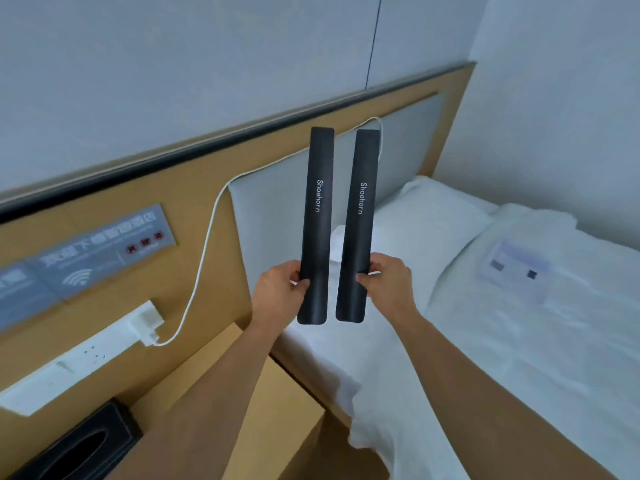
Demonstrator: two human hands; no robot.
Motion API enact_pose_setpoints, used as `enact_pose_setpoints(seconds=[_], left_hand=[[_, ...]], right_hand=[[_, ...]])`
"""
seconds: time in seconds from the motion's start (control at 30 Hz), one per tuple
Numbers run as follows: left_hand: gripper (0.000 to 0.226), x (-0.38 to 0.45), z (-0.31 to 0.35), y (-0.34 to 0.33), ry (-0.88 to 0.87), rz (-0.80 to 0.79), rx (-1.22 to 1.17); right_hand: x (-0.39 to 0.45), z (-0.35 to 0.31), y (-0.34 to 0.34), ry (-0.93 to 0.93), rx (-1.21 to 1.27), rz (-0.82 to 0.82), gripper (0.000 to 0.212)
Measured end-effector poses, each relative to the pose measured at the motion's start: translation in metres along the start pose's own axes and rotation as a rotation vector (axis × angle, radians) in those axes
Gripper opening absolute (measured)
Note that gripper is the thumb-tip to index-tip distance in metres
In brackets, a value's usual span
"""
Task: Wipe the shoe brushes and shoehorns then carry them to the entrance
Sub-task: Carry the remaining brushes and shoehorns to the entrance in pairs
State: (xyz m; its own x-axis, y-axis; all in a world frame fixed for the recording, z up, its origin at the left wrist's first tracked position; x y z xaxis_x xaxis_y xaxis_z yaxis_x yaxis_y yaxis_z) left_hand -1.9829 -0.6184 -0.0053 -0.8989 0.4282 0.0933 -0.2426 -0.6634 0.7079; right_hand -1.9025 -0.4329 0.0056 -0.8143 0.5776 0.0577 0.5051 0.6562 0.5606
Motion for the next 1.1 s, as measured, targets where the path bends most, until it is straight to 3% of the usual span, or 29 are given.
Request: enact_pose_setpoints(seconds=[0.2,0.53,0.83,1.1], left_hand=[[0.012,-0.003,0.085,0.031,-0.196,0.087,-0.145],[0.019,-0.038,0.235,0.021,-0.49,-0.047,-0.324],[0.022,-0.104,0.36,-0.037,-0.649,-0.138,-0.314],[0.012,-0.218,0.462,-0.121,-0.79,-0.258,-0.405]], right_hand=[[-0.026,-0.05,0.09,0.106,0.007,0.182,0.021],[-0.095,-0.077,0.246,0.162,-0.033,0.434,0.023],[-0.186,-0.033,0.373,0.067,-0.096,0.659,0.021],[-0.312,0.036,0.494,-0.075,-0.14,0.797,0.017]])
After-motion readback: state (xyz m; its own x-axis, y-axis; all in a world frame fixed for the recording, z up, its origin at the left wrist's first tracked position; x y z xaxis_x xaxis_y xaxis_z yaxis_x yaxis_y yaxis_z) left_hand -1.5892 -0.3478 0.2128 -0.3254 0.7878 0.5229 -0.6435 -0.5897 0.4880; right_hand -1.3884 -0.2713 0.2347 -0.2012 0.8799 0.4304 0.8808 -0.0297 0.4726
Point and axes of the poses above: each hand's wrist, its own x-axis towards the middle knuckle, its own y-axis out of the back of the hand, z = x × y, the point moved 1 cm from there along x, towards the middle knuckle, and after that the axes turned 2 degrees about -z, right-handed, at the moved point
